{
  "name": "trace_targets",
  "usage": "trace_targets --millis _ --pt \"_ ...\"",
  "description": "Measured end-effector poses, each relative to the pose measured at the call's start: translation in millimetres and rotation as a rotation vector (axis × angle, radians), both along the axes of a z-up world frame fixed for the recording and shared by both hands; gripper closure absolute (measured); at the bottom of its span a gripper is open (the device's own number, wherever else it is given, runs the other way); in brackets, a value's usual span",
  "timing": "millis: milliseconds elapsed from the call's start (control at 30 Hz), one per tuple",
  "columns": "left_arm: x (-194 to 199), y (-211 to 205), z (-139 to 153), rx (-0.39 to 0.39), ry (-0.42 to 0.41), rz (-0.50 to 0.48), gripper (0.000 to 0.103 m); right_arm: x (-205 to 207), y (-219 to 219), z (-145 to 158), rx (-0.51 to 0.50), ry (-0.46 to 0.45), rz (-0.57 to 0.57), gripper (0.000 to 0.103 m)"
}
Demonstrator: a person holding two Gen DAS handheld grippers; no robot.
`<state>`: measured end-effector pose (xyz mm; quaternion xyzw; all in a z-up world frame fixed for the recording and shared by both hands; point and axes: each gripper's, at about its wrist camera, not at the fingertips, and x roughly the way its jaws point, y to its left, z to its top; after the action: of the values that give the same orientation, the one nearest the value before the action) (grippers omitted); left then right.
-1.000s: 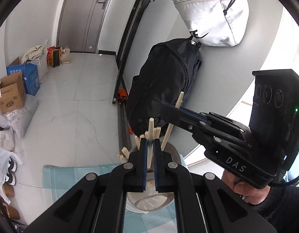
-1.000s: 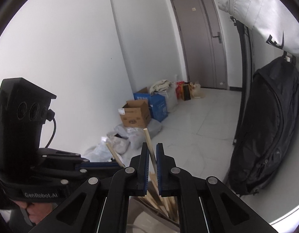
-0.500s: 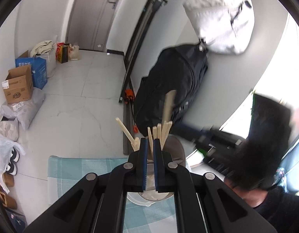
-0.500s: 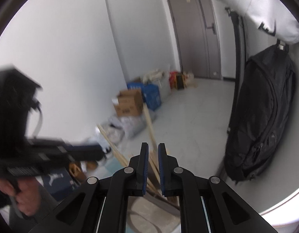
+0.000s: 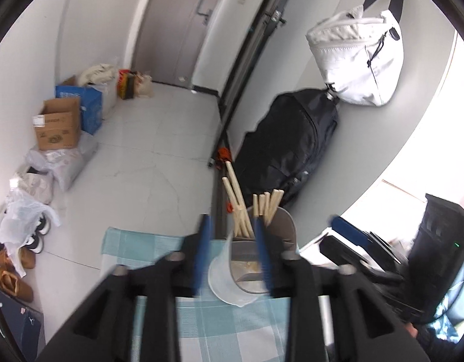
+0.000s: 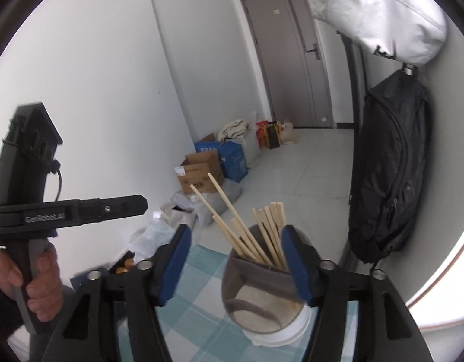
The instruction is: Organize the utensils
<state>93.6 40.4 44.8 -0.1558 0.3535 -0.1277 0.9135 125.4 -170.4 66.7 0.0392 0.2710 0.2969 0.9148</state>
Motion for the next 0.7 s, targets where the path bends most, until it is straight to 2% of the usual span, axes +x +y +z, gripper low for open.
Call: trace_targets --millis 133,200,400,500,633,700 --pt "-18 -3 6 0.03 -0.059 0.035 0.057 -28 -10 4 0.041 -0.027 -0.041 0.023" --pt "-25 -4 9 0.04 -0.08 0.042 0.046 -42 -14 7 0.059 -0.051 -0.056 0.019" --pt "-51 -10 15 0.083 -0.149 0.092 0.025 -75 -21 14 0.081 -0.103 -0.112 0.004" --pt "-62 -14 13 0.108 -0.167 0.12 0.018 -89 -24 15 0.086 -0.118 -0.124 0.001" --pt "-75 -19 9 0.152 -0.184 0.151 0.017 -105 -30 14 0.095 -0.141 -0.14 0.0" --pt "-82 -19 6 0.166 -0.19 0.164 0.011 -112 -31 13 0.095 -0.147 -0.144 0.0"
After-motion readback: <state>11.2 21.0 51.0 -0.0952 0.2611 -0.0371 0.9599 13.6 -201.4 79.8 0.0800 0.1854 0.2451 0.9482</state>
